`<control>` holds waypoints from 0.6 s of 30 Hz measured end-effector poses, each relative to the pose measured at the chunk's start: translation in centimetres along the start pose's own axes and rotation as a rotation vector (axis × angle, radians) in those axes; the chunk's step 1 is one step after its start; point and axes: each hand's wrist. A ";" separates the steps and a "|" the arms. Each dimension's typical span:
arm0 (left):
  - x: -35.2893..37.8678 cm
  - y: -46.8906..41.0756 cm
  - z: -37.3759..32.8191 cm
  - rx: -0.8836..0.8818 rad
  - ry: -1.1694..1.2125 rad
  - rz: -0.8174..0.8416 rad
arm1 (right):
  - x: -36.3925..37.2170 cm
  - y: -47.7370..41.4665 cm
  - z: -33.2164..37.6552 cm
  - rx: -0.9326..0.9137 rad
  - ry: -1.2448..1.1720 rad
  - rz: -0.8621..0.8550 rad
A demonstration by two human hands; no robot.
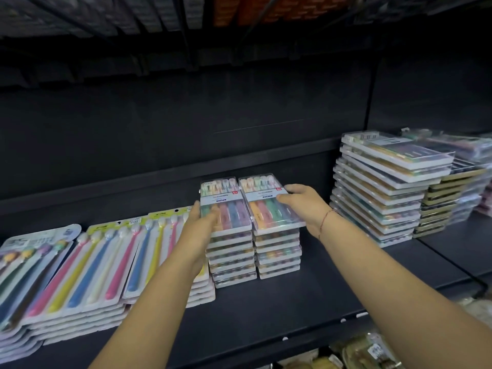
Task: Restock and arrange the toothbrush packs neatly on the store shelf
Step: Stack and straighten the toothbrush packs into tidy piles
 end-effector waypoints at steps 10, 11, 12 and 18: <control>-0.3 -0.6 0.3 0.027 0.097 0.004 | -0.7 -2.8 0.3 0.134 -0.126 0.209; -0.3 -0.5 0.2 0.042 0.093 0.009 | -0.6 -2.9 0.4 0.140 -0.128 0.208; -0.3 -0.5 0.2 0.046 0.093 0.012 | -0.6 -2.9 0.5 0.142 -0.121 0.198; -1.4 0.3 0.7 0.055 -0.062 0.103 | -1.3 -0.6 -1.2 0.013 -0.217 0.214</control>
Point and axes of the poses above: each hand's wrist, its own y-axis away from the middle knuckle, its own x-axis out of the palm, z = x × y, and after that the axes turned 15 degrees about z, right-handed
